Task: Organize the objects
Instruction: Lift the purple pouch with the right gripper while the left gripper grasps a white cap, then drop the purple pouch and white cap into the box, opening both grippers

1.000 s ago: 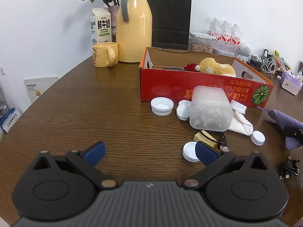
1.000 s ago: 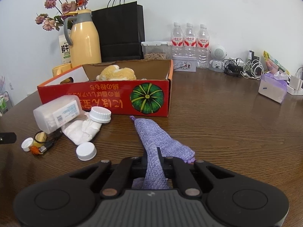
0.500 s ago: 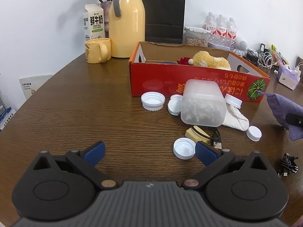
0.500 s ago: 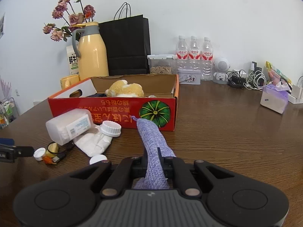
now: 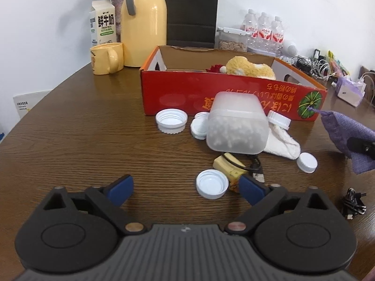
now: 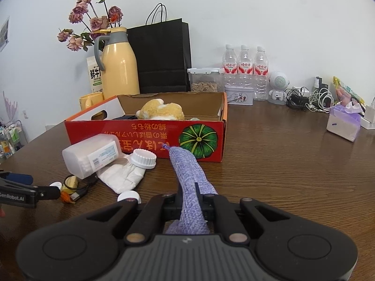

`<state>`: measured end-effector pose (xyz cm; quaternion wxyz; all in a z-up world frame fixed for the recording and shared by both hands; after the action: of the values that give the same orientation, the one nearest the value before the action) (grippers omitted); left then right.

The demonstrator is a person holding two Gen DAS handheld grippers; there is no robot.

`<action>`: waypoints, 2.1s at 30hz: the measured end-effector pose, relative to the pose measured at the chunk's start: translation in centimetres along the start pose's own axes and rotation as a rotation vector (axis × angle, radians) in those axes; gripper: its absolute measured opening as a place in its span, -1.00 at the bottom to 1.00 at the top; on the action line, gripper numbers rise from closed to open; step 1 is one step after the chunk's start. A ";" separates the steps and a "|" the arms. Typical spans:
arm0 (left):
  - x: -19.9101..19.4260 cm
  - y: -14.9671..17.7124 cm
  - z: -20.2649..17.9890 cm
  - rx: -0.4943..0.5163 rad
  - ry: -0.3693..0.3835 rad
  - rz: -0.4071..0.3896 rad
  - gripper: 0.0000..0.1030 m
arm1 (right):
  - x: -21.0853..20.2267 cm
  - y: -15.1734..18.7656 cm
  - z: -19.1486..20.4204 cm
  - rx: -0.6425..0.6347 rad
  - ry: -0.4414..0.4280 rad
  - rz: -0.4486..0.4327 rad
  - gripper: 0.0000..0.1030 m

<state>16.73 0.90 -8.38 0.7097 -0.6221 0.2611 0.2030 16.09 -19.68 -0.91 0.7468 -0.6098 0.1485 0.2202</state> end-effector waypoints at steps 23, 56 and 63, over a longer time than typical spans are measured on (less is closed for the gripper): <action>-1.8 -1.4 0.4 -0.022 0.032 -0.080 -0.44 | -0.8 -0.4 0.4 -0.008 -0.015 -0.021 -0.94; 6.6 -18.4 0.7 -0.085 -0.082 -0.274 -0.43 | 9.9 -14.1 5.1 -0.111 -0.021 -0.218 -0.94; 10.3 -17.4 0.9 -0.073 -0.088 -0.198 -0.43 | 15.3 -13.5 4.4 -0.092 0.000 -0.165 -0.94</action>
<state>35.56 -1.10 -1.18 0.7140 -0.6606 0.1597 0.1682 35.86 -15.31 3.93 0.7336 -0.6535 0.0878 0.1645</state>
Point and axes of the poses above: each gripper's, at about its wrist camera, not at the fingertips, and x roughly the way its jaws point, z to its left, y to its underside, the point moved 8 cm from there along x, roughly the way its jaws point, and after that the axes turned 10 degrees about x, right-handed, at the moved point
